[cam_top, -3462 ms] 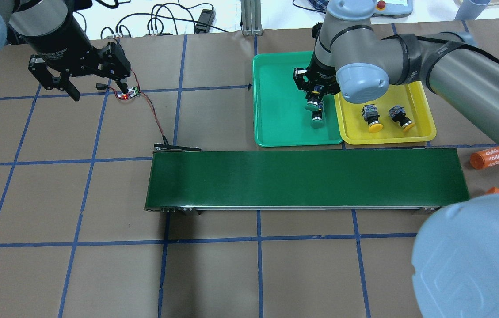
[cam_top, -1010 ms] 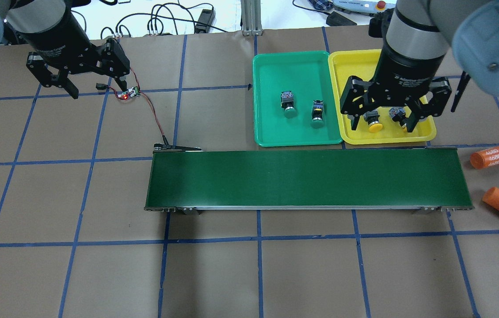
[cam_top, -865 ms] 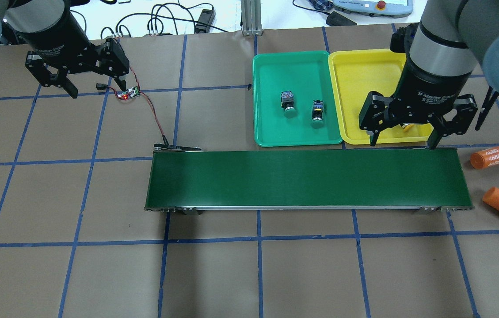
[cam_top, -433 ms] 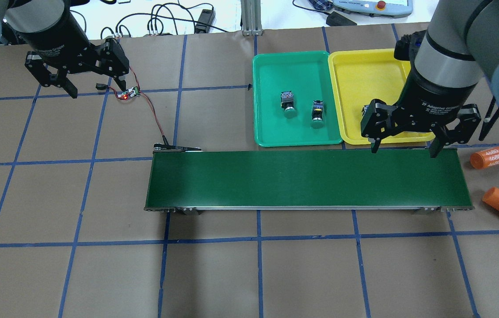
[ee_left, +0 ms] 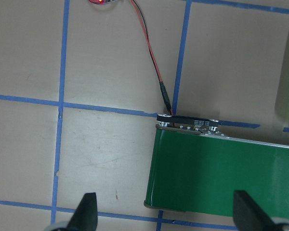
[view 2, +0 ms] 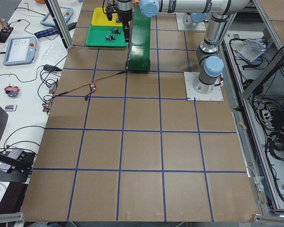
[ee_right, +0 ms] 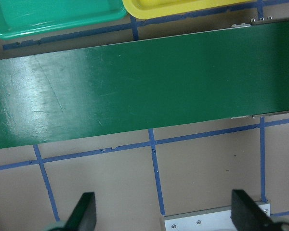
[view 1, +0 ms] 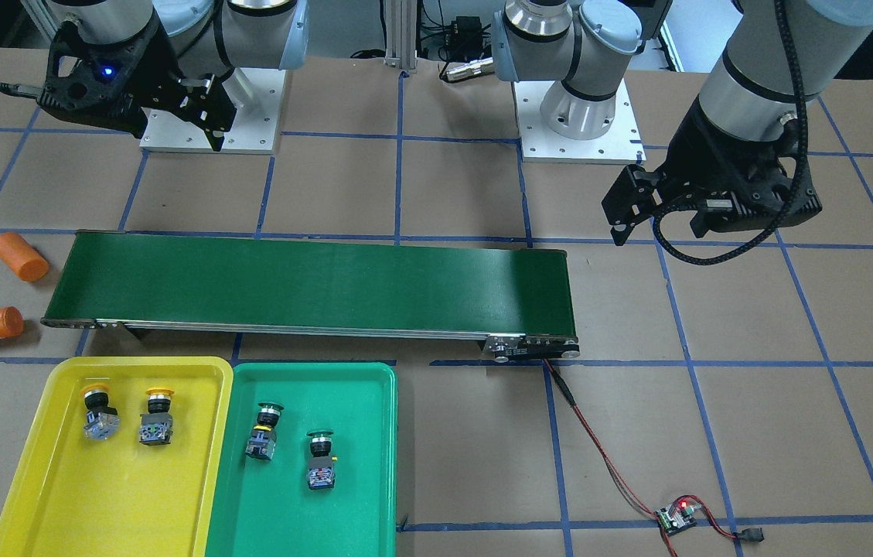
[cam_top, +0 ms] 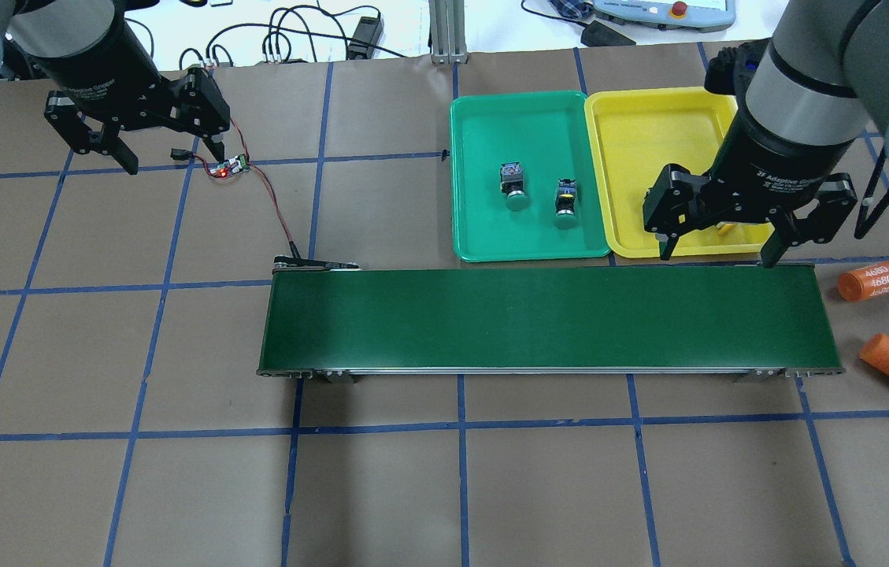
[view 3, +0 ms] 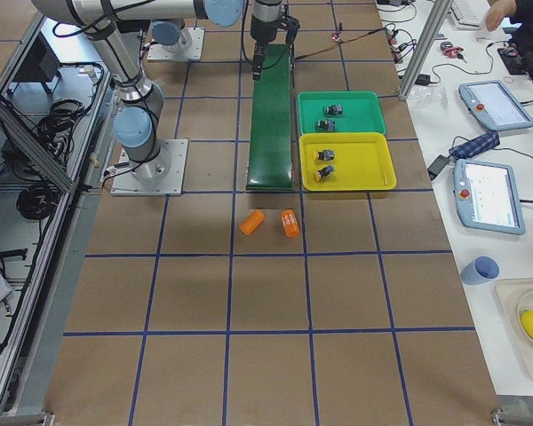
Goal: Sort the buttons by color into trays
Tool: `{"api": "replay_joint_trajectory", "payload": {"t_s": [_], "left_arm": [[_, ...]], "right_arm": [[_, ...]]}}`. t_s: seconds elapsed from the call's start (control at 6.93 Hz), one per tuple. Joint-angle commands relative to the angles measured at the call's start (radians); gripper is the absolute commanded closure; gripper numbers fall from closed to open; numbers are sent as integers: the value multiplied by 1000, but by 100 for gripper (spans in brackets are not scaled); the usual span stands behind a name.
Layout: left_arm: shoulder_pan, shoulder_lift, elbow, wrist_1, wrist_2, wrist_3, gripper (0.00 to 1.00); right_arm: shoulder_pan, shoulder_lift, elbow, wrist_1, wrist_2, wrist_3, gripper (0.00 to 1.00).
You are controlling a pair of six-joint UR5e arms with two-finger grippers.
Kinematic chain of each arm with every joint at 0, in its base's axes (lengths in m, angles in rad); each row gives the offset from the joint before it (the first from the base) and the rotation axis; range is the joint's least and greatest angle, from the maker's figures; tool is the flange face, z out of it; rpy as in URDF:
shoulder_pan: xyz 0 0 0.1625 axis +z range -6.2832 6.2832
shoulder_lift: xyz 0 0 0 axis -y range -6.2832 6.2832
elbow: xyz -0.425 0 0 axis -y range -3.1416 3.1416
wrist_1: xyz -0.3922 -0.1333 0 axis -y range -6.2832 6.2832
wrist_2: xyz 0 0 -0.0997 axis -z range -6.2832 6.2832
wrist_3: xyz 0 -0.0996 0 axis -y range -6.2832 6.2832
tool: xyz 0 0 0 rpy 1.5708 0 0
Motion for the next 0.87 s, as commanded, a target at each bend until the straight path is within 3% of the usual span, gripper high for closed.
{"api": "replay_joint_trajectory", "payload": {"t_s": [0.0,0.72], "left_arm": [[0,0,0,0,-1,0,0],[0,0,0,0,-1,0,0]], "right_arm": [[1,-10,1,-18,10,-8,0],[2,-24,4,-16,8,-16,0]]}}
